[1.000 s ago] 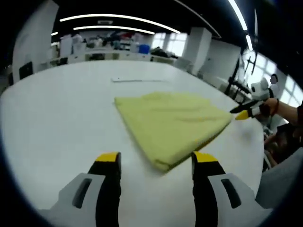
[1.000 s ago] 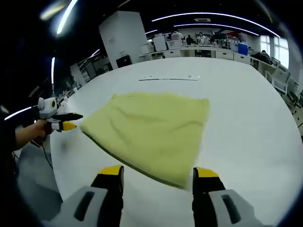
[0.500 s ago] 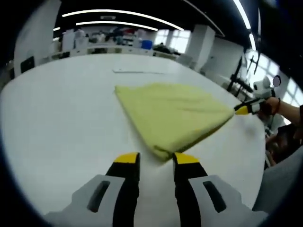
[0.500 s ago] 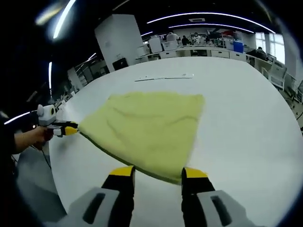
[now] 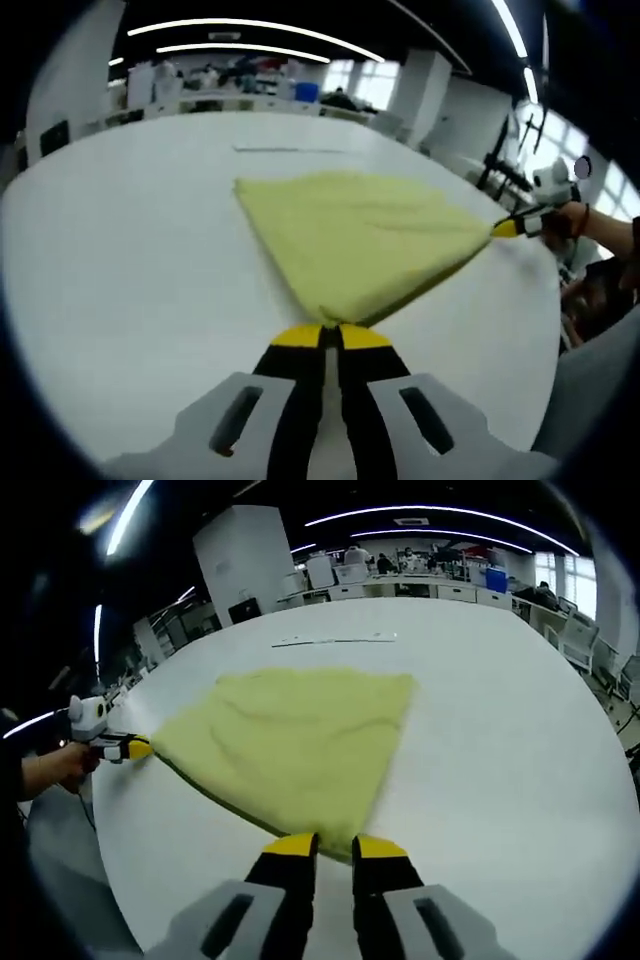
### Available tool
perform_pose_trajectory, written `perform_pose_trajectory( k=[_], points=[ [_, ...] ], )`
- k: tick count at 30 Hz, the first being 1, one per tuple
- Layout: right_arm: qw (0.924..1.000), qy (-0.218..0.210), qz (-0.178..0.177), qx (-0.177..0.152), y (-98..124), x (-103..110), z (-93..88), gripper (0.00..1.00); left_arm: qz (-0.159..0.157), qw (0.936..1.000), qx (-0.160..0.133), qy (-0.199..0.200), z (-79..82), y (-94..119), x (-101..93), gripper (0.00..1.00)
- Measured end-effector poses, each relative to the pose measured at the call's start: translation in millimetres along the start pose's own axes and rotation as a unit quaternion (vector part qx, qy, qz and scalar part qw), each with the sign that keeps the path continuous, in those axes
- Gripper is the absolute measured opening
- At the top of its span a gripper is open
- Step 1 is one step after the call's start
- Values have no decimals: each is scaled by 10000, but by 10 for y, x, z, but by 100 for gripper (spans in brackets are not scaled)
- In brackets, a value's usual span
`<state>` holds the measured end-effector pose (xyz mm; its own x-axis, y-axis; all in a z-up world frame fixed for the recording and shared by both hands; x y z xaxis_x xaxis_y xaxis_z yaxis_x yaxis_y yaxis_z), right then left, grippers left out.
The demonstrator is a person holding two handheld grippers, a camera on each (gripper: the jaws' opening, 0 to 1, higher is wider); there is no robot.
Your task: Fold the garment on the visible template until the final outline fits inside the template.
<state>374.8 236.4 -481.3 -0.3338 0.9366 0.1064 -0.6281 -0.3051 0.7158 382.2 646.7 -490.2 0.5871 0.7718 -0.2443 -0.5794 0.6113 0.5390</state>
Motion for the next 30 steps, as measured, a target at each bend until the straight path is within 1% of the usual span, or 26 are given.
perform_pose_trajectory(
  k=[2, 3, 6, 9, 11, 14, 22, 30],
  points=[
    [10000, -5, -9, -1, -8, -10, -6, 0, 64, 9997, 97, -222, 14, 19, 20, 0],
    [10000, -37, -22, -21, -10, -17, -4, 0, 97, 9993, 127, -341, 25, 29, 31, 0],
    [10000, -65, -32, -36, -6, -31, 3, 0, 40, 9982, 206, -560, 44, 49, 14, 0],
    [10000, -74, -49, -30, 3, -50, 3, 0, 95, 9942, 436, -983, 35, 52, 12, 0],
    [10000, -79, -43, -19, 7, -52, 0, 0, 85, 9926, 502, -1106, 26, 44, -9, 0],
    [10000, -67, -29, 3, 17, -50, -8, 0, 86, 9930, 520, -1061, 19, 47, -8, 0],
    [9999, -17, 22, 117, 34, -16, -60, 0, 73, 9921, 597, -1105, -22, 111, -34, 0],
    [9998, -34, 104, 173, 95, 50, -120, 0, 106, 9932, 637, -967, -94, 195, -64, 0]
  ],
)
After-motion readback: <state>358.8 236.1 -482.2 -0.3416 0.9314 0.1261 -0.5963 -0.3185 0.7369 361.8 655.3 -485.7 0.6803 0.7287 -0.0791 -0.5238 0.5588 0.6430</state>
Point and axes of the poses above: the point that each gripper's makers call its tool centre point, and the gripper's own axes: y roughly backward along the fingers, x roughly to its left, z roughly out of its top, the point moved 7 cm from there along y, roughly backward along the fingers, and after that the axes turned 6 degrees about -z, right-handed, at the moved point
